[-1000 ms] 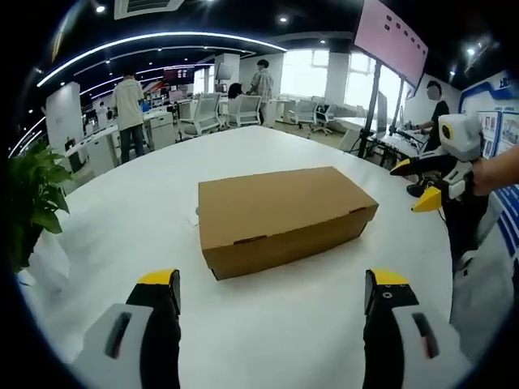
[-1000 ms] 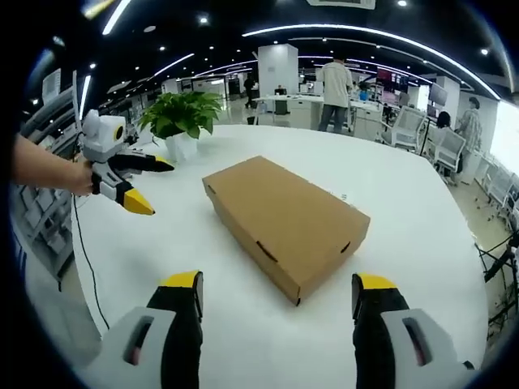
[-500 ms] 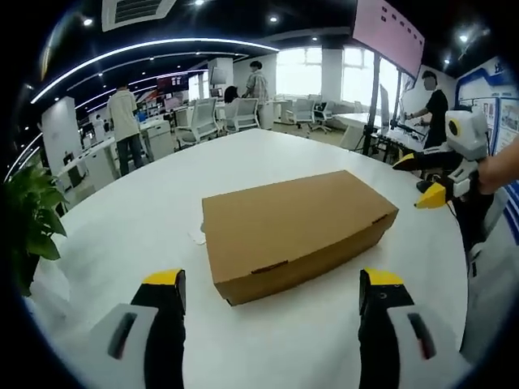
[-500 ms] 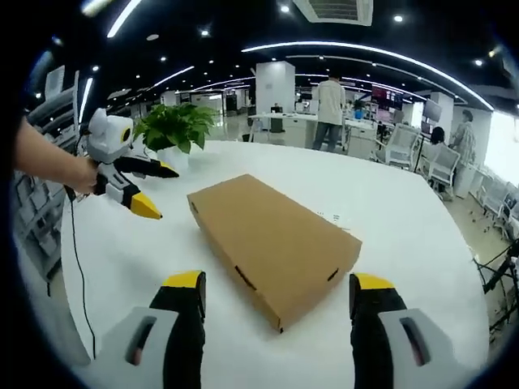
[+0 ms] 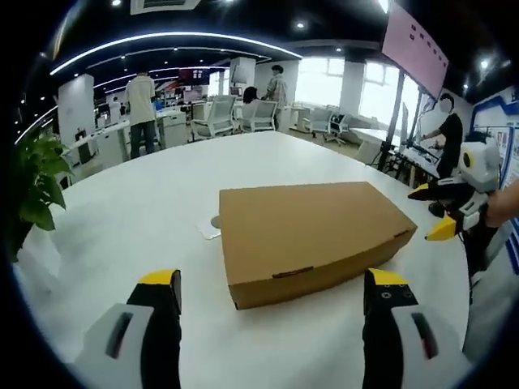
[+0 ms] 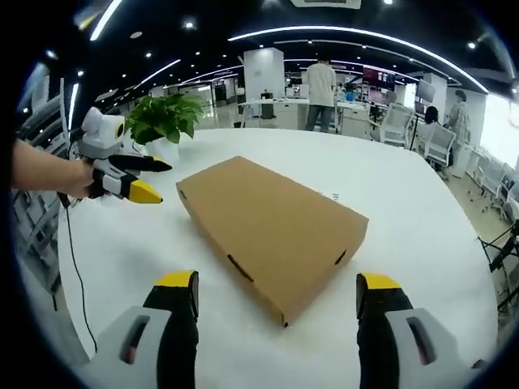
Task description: Operate the shoe box by opening the lid, removing the specified soft item, and placing it in the target area until the item is outside and the box remains undamaged.
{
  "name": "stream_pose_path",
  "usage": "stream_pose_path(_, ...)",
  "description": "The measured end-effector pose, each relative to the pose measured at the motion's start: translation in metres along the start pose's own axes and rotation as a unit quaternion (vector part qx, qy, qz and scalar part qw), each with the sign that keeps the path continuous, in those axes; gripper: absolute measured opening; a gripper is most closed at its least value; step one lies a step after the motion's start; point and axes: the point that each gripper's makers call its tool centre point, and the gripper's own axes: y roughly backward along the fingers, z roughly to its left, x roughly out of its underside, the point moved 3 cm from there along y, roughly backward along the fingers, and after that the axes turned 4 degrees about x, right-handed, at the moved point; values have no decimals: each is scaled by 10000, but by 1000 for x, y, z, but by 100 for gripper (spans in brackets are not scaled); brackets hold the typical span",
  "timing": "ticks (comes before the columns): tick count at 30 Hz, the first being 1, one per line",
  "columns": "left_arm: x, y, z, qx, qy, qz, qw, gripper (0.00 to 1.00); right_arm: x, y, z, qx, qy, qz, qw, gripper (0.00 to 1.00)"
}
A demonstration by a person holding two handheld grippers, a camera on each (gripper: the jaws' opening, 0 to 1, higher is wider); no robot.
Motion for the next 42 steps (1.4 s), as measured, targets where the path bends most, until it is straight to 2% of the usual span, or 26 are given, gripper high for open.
stream_pose_path(3, 3, -6, 0, 18, -50, 125, 9999, 94, 3, -8, -3, 39, -21, 94, 9999, 85)
stream_pose_path(4, 8, -8, 0, 73, 77, 302, 9995, 92, 4, -9, -5, 72, -50, 119, 9999, 86)
stream_pose_path(5, 14, -9, -2, 112, 391, 560, 9976, 91, 4, -11, -7, 82, -62, 76, 9999, 86)
stream_pose_path(6, 13, -11, -2, 142, 435, 475, 9978, 93, 4, -12, -9, 104, -87, 58, 9999, 86)
stream_pose_path(7, 5, -14, 1, 102, 276, 149, 9995, 94, 6, -15, -13, 175, -148, 118, 9997, 87)
stream_pose_path(8, 3, -15, 5, 18, 161, 50, 9999, 94, 7, -15, -14, 180, -163, 141, 9996, 89)
stream_pose_path(10, 6, -20, 8, -11, 128, 170, 9998, 94, 9, -19, -16, 208, -227, 196, 9993, 91)
stream_pose_path(14, 13, -31, 9, 65, -95, 542, 9985, 93, 15, -25, -17, 275, -24, 294, 9992, 94)
stream_pose_path(17, 9, -39, 4, 131, -219, 401, 9989, 93, 19, -31, -19, 274, -269, 379, 9985, 96)
stream_pose_path(21, 9, -44, 1, 223, -433, 577, 9971, 91, 24, -36, -19, 209, -595, 510, 9967, 94)
stream_pose_path(25, 7, -49, 7, 212, -398, 557, 9974, 91, 26, -40, -17, 222, -488, 504, 9973, 94)
stream_pose_path(26, 8, -50, 7, 227, -336, 548, 9977, 88, 27, -41, -16, 211, -449, 527, 9974, 93)
stream_pose_path(28, 12, -52, 5, 262, -261, 620, 9974, 86, 29, -42, -12, 169, -158, 587, 9980, 93)
stream_pose_path(32, 15, -55, 5, 267, -318, 673, 9969, 87, 33, -46, -12, 215, -290, 611, 9975, 92)
stream_pose_path(35, 17, -56, 2, 316, -316, 704, 9965, 84, 35, -49, -9, 209, -232, 669, 9973, 90)
stream_pose_path(36, 18, -57, -1, 363, -310, 764, 9959, 80, 34, -49, -8, 218, -204, 629, 9976, 89)
stream_pose_path(37, 18, -57, -5, 441, -334, 786, 9954, 80, 33, -49, -8, 221, -216, 602, 9977, 88)
stream_pose_path(38, 19, -57, -4, 329, -405, 816, 9953, 80, 29, -50, -6, 176, -251, 534, 9981, 87)
stream_pose_path(41, 19, -57, -3, 305, -353, 746, 9961, 80, 25, -53, -4, 145, -257, 476, 9984, 84)
stream_pose_path(42, 20, -57, -3, 305, -317, 749, 9962, 80, 23, -54, -3, 158, -214, 453, 9986, 80)
